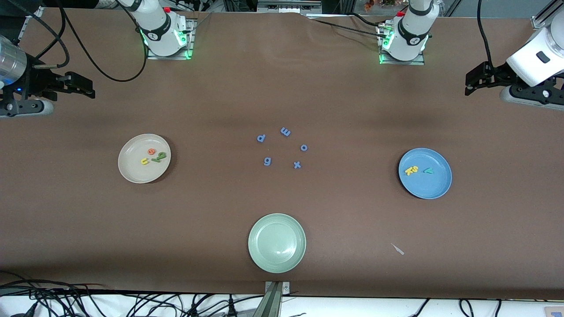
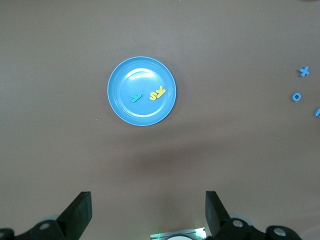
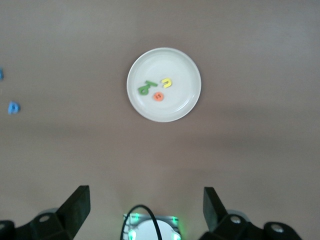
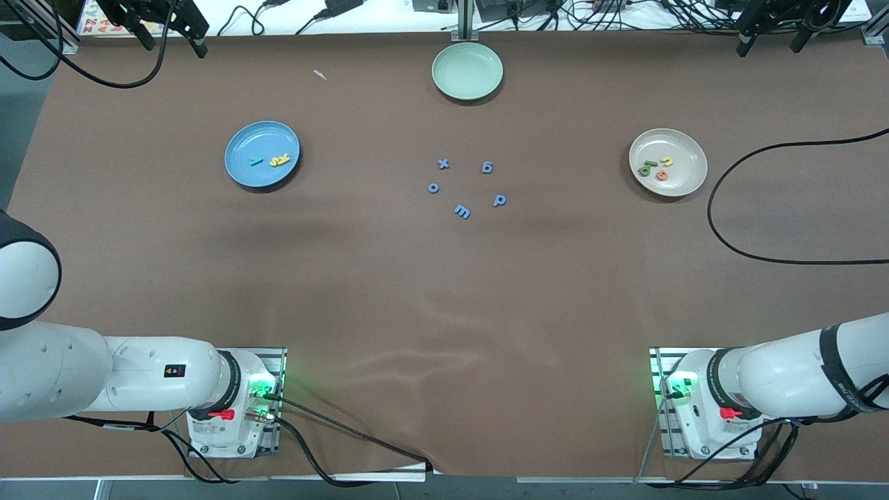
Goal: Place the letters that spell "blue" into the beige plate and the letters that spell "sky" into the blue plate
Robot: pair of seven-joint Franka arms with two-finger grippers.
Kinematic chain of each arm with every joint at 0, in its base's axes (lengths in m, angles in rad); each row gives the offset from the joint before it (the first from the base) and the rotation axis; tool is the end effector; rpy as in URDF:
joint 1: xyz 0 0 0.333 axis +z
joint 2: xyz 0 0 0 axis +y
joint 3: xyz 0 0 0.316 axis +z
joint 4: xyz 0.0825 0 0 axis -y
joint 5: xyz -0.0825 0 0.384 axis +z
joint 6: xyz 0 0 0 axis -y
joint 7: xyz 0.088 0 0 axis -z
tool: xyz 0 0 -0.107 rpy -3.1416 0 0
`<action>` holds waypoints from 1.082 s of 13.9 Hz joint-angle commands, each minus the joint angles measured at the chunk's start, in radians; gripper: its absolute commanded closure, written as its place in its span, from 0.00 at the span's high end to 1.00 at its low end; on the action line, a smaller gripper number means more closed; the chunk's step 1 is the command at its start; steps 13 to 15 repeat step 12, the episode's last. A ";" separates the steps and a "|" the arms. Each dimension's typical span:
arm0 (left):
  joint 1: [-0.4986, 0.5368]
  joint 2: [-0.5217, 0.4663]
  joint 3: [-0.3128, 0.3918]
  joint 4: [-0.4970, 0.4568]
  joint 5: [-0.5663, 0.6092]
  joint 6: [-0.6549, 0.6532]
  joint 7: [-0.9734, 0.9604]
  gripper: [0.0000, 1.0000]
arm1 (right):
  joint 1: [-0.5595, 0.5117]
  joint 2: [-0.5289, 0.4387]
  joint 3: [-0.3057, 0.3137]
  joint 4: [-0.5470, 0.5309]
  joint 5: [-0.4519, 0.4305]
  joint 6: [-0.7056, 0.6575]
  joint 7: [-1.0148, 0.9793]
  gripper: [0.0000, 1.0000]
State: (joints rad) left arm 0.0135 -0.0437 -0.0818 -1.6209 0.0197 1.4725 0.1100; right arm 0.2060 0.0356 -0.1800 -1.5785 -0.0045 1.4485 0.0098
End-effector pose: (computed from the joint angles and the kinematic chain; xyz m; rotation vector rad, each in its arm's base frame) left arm 0.5284 -0.0348 0.6167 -3.1040 0.2756 0.1642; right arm 0.5497 0.0155 0.5919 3.1171 0.0243 -0.2574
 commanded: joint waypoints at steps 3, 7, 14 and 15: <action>0.003 0.013 0.001 0.032 -0.021 -0.024 -0.004 1.00 | -0.017 0.001 -0.021 0.002 0.000 0.032 0.042 1.00; 0.003 0.013 0.001 0.032 -0.023 -0.024 -0.004 1.00 | -0.016 0.027 -0.019 0.012 0.003 0.033 0.041 1.00; 0.003 0.013 0.001 0.032 -0.023 -0.024 -0.004 1.00 | -0.008 0.029 -0.016 0.022 0.003 0.035 0.056 1.00; 0.003 0.013 0.001 0.032 -0.023 -0.024 -0.004 1.00 | -0.008 0.029 -0.016 0.022 0.003 0.035 0.056 1.00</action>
